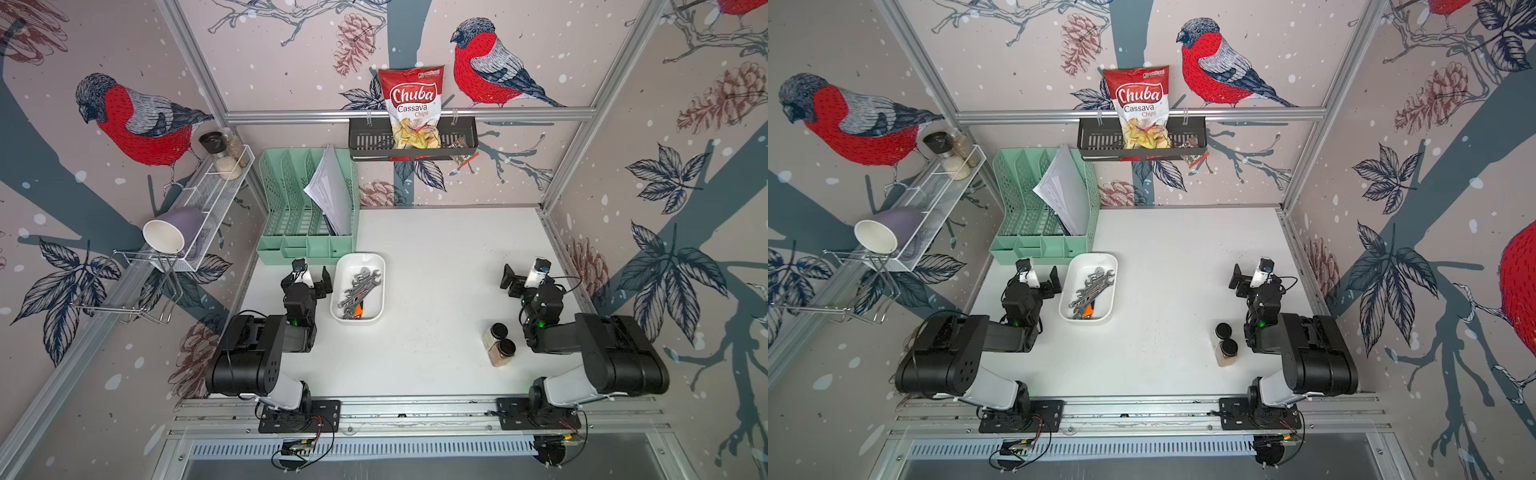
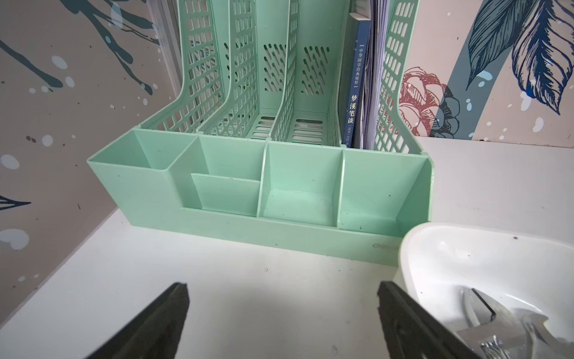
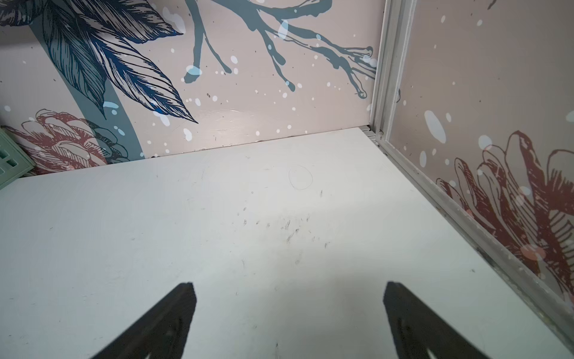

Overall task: Take out the wrench from the storage box
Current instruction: Move the storage box to the center of the board.

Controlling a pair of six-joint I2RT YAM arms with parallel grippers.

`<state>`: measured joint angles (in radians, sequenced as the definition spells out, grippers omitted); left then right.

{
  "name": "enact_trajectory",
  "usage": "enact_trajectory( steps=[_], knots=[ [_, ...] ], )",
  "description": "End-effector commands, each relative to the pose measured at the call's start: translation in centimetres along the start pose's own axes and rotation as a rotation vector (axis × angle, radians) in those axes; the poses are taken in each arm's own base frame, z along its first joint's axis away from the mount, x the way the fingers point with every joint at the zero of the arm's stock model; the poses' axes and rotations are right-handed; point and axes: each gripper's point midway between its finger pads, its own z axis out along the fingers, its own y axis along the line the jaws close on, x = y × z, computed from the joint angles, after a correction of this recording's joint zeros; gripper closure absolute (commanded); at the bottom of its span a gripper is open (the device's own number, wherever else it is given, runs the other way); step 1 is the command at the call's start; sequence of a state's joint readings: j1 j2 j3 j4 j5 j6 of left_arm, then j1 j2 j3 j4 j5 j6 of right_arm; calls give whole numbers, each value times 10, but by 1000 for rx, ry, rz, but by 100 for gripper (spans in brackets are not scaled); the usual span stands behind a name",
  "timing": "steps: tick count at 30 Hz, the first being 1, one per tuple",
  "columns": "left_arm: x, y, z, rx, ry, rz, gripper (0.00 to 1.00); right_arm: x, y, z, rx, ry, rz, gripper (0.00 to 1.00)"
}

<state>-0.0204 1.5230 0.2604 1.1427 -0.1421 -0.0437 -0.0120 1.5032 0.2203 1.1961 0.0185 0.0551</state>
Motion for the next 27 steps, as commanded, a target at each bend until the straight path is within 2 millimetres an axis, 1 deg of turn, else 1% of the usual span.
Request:
enact_trajectory(
  steps=[1,22,23,26,27],
  knots=[
    [-12,0,-1,1,-48,4,2,-9,2,0,-11,-34,-1,0],
    [-11,0,0,1,-45,2,2,-9,2,0,-7,-34,-1,0],
    [-11,0,0,1,-46,2,2,-9,1,0,-1,-33,-1,0],
    [-14,0,-2,0,-56,1,2,-10,-8,2,93,-30,3,0],
    [-16,5,-1,-33,-50,-12,2,-16,-10,1,117,-51,0,0]
  ],
)
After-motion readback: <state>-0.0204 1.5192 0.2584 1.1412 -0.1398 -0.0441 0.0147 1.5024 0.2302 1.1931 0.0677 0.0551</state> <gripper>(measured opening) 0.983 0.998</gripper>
